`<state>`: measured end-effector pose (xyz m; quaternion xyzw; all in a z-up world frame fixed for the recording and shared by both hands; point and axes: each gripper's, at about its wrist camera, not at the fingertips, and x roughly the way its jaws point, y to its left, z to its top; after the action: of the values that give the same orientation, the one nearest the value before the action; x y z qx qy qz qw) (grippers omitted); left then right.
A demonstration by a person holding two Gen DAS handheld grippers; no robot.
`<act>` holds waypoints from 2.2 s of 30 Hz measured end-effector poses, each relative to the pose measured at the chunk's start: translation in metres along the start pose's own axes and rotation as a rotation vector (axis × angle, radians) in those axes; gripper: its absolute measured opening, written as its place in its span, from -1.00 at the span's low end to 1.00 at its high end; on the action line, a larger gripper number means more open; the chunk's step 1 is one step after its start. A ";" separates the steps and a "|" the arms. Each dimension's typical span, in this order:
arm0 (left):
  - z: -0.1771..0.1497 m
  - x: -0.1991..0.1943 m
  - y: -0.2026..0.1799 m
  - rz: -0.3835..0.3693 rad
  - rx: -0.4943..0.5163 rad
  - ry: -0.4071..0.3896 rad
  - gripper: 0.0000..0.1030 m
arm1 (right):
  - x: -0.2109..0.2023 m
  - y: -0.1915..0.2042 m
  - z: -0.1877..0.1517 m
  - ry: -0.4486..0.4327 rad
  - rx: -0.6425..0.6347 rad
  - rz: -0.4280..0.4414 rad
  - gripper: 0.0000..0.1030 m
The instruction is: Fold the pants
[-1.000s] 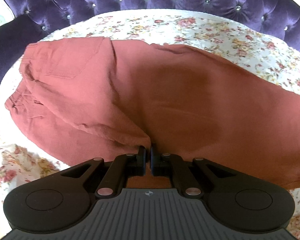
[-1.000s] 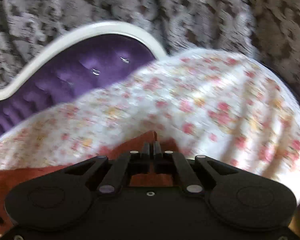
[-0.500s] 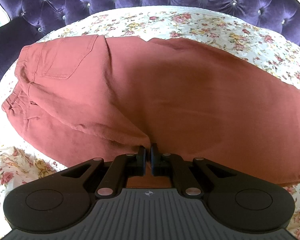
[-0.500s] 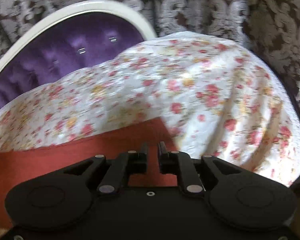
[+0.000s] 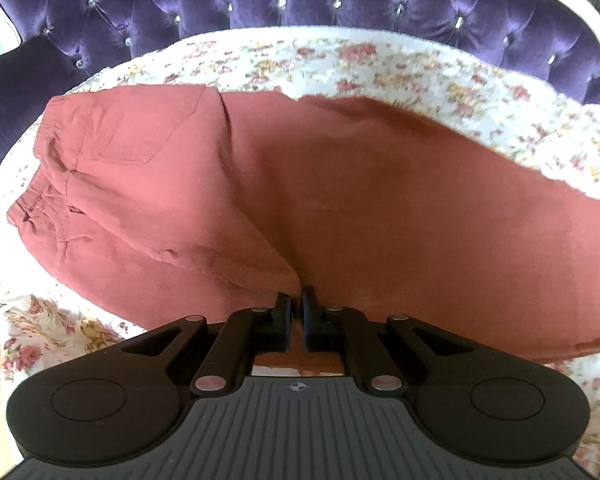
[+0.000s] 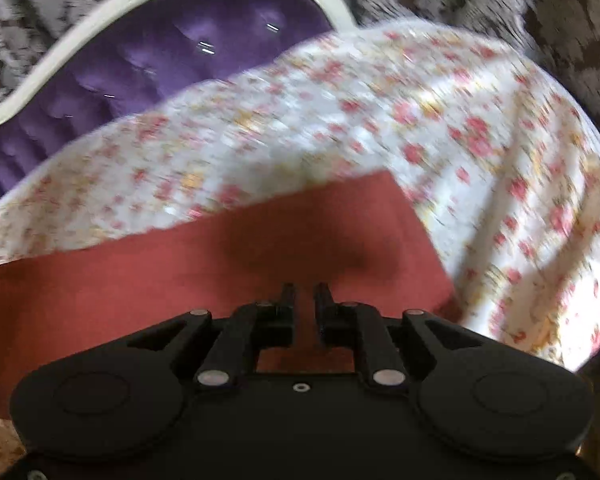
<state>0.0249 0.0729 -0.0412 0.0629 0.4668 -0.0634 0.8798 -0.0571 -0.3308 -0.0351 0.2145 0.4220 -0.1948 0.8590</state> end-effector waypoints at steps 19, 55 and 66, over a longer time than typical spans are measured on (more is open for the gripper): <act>-0.016 0.011 0.009 -0.030 0.010 0.036 -0.82 | 0.008 0.163 -0.013 0.016 -0.298 0.275 -0.58; 0.078 0.021 0.230 0.134 -0.374 -0.040 -0.82 | 0.029 0.222 -0.034 0.090 -0.338 0.404 -0.58; 0.093 0.064 0.254 0.105 -0.439 0.002 -0.82 | 0.040 0.247 -0.032 0.112 -0.372 0.410 -0.58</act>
<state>0.1797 0.3038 -0.0292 -0.1059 0.4662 0.0855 0.8741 0.0724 -0.1147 -0.0344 0.1444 0.4453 0.0763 0.8804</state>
